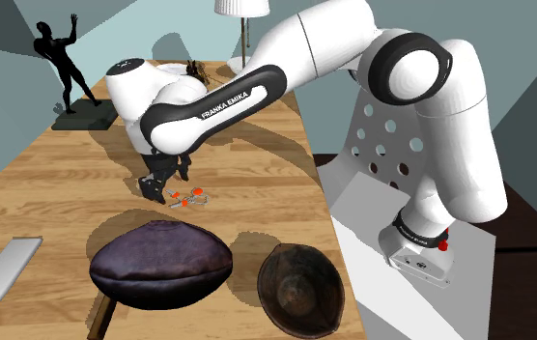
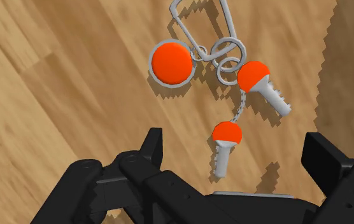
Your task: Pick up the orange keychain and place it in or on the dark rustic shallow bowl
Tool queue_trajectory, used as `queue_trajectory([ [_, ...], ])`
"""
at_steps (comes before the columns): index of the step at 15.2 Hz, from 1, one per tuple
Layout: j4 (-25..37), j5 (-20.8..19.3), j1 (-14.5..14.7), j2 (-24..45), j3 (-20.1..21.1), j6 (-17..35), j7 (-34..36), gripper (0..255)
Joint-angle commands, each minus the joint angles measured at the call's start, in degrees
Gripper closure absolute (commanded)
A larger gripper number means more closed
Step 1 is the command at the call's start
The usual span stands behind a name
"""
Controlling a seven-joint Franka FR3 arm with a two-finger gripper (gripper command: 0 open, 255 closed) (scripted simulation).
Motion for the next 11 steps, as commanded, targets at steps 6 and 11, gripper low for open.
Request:
queue_trajectory([
  [6, -1.29, -0.27, -0.05, 0.63, -0.17, 1.91, 0.18, 0],
  [11, -1.29, -0.27, -0.05, 0.63, -0.17, 1.91, 0.18, 255],
])
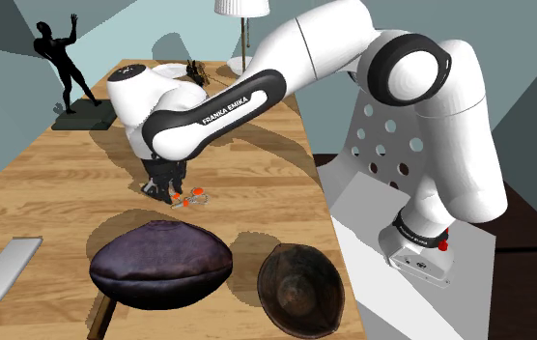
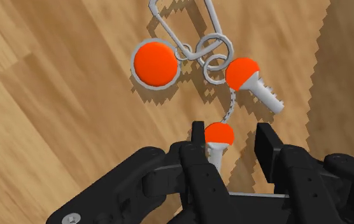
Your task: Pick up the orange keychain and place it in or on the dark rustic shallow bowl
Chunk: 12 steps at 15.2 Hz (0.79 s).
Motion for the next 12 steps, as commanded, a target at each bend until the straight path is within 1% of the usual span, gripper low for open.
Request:
queue_trajectory([
  [1, -0.25, -0.32, -0.27, 0.32, -0.39, -0.23, 0.0, 255],
  [6, 0.08, -0.45, 0.06, 0.71, -0.39, -0.2, 0.3, 255],
  [8, -0.29, -0.32, -0.27, 0.29, -0.37, -0.23, 0.03, 255],
  [12, 1.03, 0.09, -0.33, -0.86, -0.1, -2.64, -0.26, 255],
])
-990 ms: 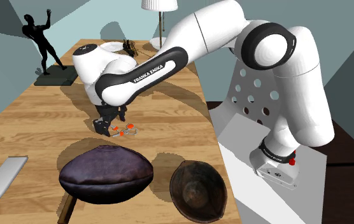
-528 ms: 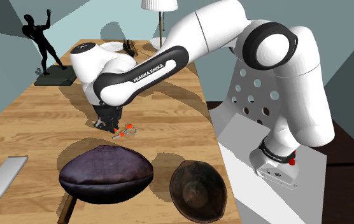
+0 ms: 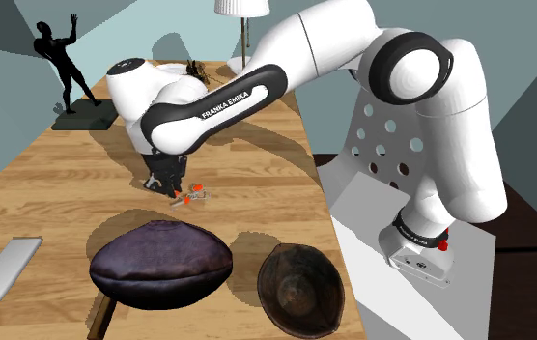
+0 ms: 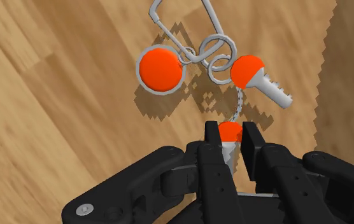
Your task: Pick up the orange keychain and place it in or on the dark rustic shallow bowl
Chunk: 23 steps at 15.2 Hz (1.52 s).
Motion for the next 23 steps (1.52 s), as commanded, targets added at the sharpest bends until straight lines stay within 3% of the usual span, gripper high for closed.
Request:
queue_trajectory([
  [1, 0.72, 0.19, -0.03, -0.52, 0.1, -1.31, -0.14, 255],
  [23, 14.02, 1.37, 0.88, -2.96, 0.82, -16.81, -1.45, 255],
])
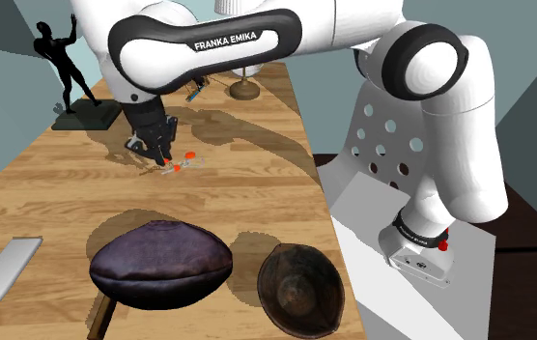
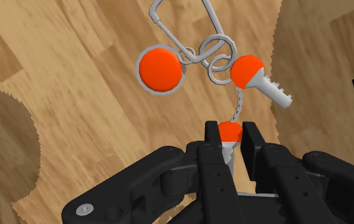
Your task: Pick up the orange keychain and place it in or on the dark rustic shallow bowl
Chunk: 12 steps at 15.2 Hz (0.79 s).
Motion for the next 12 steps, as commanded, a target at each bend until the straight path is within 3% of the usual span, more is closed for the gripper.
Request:
queue_trajectory([
  [1, 1.76, 0.01, 0.18, 0.11, 0.01, -1.67, -0.13, 255],
  [6, 6.78, -0.11, 0.84, 0.82, 0.01, -5.93, -0.38, 255],
  [12, -15.76, 3.68, -0.73, -14.3, 2.33, 1.75, 2.94, 255],
])
